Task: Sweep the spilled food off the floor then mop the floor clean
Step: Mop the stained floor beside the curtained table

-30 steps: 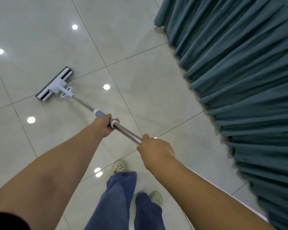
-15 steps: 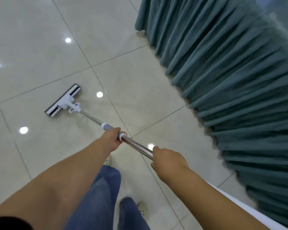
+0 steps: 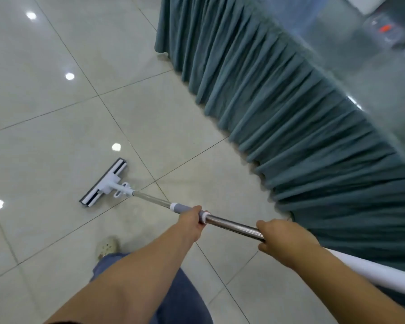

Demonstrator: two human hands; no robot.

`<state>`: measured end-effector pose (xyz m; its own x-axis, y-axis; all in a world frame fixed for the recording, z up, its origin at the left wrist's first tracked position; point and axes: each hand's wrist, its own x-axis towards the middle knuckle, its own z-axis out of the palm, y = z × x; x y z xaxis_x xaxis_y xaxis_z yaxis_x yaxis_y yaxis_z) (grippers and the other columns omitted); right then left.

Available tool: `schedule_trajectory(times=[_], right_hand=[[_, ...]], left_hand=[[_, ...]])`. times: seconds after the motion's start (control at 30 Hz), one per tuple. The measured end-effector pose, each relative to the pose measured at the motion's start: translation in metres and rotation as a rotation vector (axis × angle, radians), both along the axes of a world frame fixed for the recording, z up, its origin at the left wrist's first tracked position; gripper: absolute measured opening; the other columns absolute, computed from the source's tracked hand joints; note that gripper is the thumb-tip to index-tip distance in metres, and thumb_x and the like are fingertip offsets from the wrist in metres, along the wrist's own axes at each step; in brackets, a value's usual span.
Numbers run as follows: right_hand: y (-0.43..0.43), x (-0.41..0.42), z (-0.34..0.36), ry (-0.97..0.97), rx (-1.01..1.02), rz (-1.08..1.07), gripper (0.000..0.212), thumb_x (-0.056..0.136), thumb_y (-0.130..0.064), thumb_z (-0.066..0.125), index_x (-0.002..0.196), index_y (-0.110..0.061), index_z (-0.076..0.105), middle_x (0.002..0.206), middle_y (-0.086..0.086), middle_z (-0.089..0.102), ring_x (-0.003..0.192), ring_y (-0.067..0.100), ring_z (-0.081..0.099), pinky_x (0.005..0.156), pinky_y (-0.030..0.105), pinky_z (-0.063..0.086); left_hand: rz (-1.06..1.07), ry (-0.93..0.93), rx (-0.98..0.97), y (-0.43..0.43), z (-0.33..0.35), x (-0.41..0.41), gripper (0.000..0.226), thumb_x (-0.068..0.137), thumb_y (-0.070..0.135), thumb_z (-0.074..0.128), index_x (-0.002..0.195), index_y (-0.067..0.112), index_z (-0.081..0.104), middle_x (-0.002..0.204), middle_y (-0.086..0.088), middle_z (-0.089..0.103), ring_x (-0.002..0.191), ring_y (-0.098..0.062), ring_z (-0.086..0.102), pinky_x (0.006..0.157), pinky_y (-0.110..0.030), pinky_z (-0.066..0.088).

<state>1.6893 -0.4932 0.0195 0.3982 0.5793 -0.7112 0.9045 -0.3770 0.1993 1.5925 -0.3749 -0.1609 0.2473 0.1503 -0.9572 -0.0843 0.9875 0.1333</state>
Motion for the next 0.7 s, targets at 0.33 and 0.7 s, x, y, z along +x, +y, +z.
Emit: schedule_trajectory(times=[0.33, 0.7], right_hand=[[0.003, -0.061, 0.029, -0.053, -0.054, 0.224, 0.029, 0.094, -0.039, 0.05, 0.119, -0.024, 0.049, 0.089, -0.006, 0.046, 0.079, 0.016, 0.047, 0.07, 0.025, 0.038], [0.093, -0.283, -0.022, 0.045, -0.01, 0.397, 0.03, 0.094, -0.036, 0.051, 0.12, -0.019, 0.049, 0.103, 0.003, 0.06, 0.082, 0.022, 0.053, 0.068, 0.029, 0.038]], left_hand=[[0.191, -0.068, -0.071, -0.02, 0.019, -0.078, 0.034, 0.091, 0.002, 0.057, 0.121, 0.003, 0.042, 0.09, -0.012, 0.053, 0.069, -0.021, 0.056, 0.07, -0.037, 0.051], [0.376, -0.006, 0.024, 0.056, -0.012, -0.326, 0.044, 0.093, 0.005, 0.055, 0.133, -0.004, 0.04, 0.098, -0.015, 0.057, 0.069, -0.022, 0.057, 0.077, -0.036, 0.054]])
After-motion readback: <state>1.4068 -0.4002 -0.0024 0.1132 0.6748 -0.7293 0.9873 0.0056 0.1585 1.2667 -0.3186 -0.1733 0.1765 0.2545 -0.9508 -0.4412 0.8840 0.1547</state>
